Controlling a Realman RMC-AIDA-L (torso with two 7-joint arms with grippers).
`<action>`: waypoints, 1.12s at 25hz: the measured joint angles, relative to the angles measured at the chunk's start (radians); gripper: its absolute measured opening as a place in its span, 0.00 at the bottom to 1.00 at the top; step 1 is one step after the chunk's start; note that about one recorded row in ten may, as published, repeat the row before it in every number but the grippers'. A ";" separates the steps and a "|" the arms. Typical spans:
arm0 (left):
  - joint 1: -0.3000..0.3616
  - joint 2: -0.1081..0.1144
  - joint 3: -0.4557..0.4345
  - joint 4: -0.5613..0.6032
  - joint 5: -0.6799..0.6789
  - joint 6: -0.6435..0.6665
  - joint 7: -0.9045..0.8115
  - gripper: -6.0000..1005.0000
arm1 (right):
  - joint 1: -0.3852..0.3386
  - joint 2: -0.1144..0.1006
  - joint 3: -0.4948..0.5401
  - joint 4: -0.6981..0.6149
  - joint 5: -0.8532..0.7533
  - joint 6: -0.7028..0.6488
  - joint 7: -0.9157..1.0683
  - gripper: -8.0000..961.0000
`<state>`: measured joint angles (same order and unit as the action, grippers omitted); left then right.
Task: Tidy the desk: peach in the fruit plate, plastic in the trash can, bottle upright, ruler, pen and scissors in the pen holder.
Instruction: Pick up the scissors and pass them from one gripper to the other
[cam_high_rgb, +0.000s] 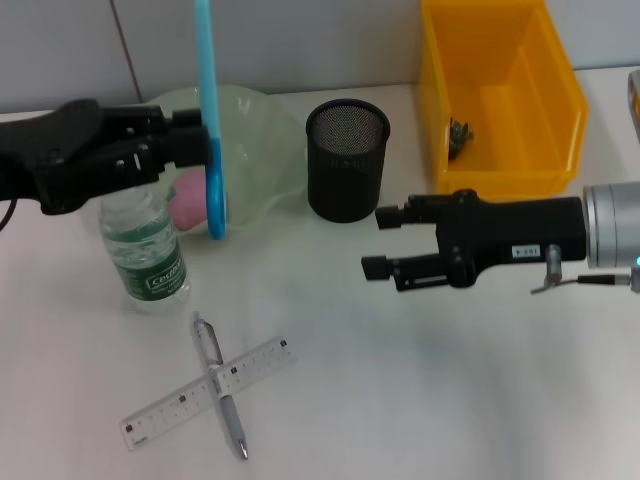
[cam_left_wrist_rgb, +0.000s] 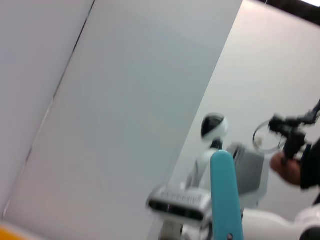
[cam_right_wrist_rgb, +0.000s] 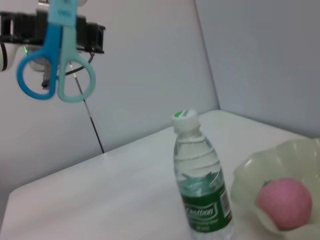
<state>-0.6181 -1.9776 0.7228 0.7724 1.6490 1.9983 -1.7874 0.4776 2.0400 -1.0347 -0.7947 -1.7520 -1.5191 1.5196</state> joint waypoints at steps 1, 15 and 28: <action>0.004 -0.005 0.000 -0.001 -0.021 0.000 0.005 0.25 | 0.003 0.000 0.006 -0.003 0.000 0.001 -0.001 0.81; 0.029 -0.094 -0.062 -0.280 -0.274 -0.064 0.164 0.25 | 0.031 0.024 0.068 -0.011 0.001 -0.008 -0.083 0.81; -0.042 -0.102 -0.068 -0.707 -0.476 -0.139 0.449 0.25 | -0.010 0.042 0.068 0.045 0.193 -0.001 -0.397 0.81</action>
<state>-0.6606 -2.0799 0.6548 0.0653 1.1730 1.8588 -1.3384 0.4677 2.0818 -0.9663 -0.7492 -1.5586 -1.5203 1.1222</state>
